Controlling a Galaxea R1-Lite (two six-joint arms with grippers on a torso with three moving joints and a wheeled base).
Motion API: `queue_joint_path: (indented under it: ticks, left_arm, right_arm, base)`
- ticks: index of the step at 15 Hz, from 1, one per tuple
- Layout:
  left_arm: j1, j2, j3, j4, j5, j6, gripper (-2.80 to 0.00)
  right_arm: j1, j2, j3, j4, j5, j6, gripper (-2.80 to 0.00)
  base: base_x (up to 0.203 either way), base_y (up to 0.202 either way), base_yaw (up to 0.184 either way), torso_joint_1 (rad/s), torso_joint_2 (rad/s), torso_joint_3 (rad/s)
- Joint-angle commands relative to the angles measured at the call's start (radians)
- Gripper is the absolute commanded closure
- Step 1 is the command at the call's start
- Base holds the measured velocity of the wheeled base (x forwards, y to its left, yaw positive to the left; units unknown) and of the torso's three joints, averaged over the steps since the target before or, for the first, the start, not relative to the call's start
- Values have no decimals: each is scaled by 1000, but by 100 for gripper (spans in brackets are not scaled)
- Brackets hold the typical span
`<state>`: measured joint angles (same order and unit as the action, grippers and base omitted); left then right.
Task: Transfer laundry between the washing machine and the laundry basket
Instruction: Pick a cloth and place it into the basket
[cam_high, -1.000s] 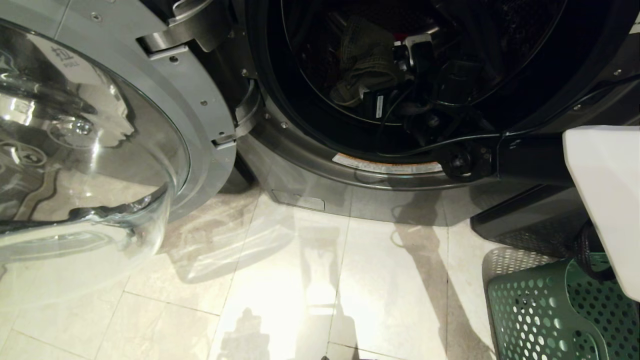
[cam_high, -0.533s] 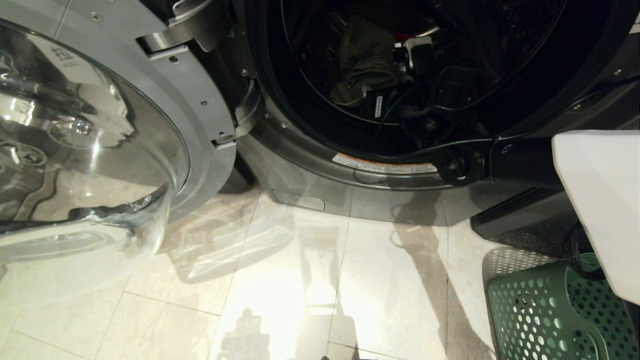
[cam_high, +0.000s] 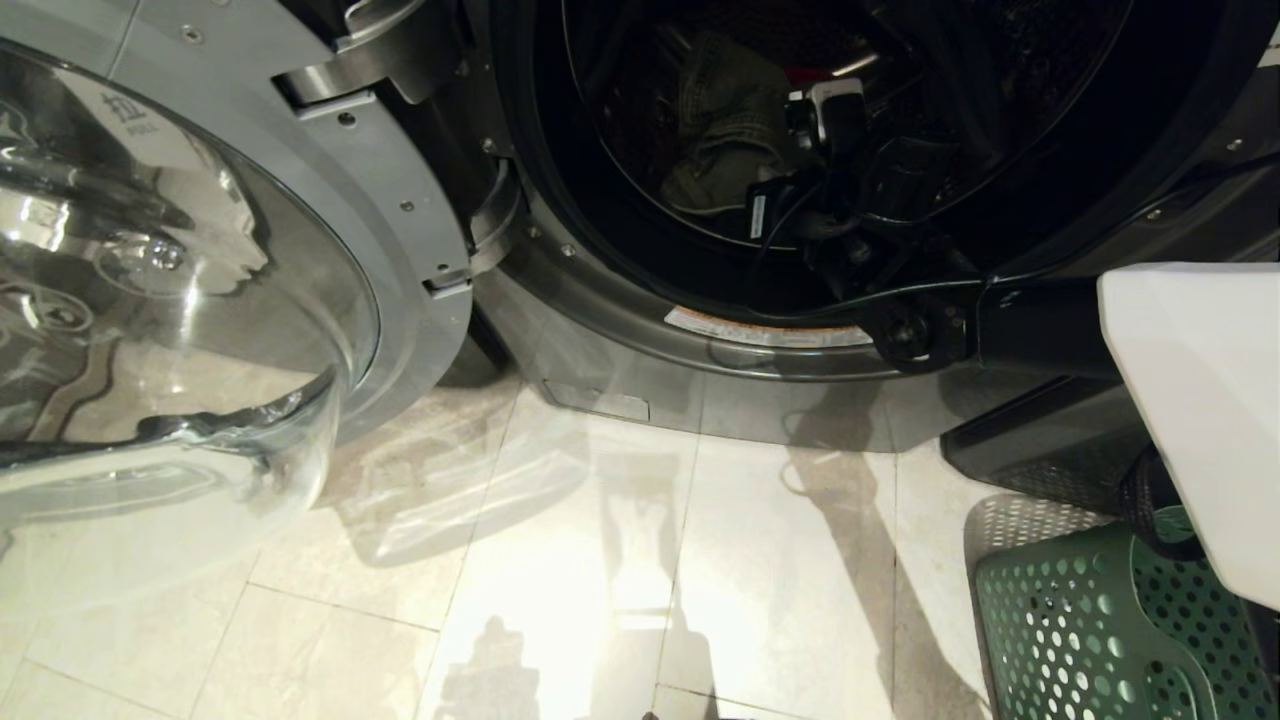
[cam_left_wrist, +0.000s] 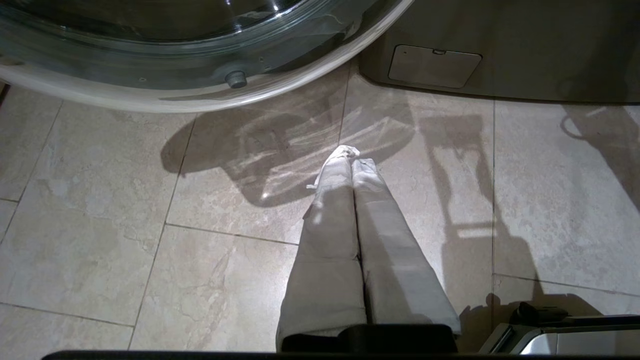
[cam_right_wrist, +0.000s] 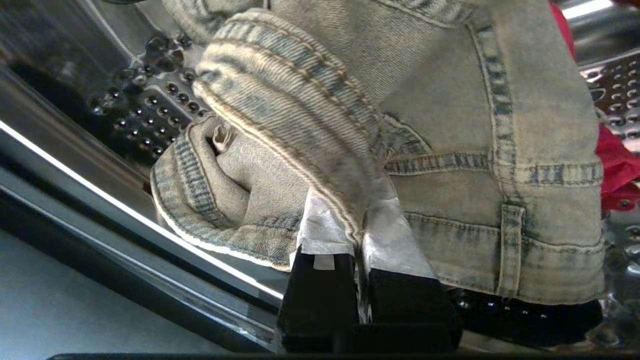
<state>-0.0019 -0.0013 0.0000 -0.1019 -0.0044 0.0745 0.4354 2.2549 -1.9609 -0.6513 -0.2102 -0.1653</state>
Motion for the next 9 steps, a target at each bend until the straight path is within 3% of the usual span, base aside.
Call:
queue_joint_path:
  ticks: [1, 6, 9]
  left_arm:
    - [-1, 1, 40, -1, 0, 1, 0]
    - [-1, 1, 40, -1, 0, -1, 0]
    - [0, 1, 40, -1, 0, 0, 0]
  right_arm:
    - [-5, -7, 0, -4, -3, 0, 0]
    - [3, -93, 25, 29, 0, 3, 0]
    - [45, -261, 185, 129, 0, 57, 0]
  base:
    - [0, 0, 0, 0, 0, 0]
    - [0, 0, 0, 0, 0, 0]
    - [0, 0, 0, 0, 0, 0]
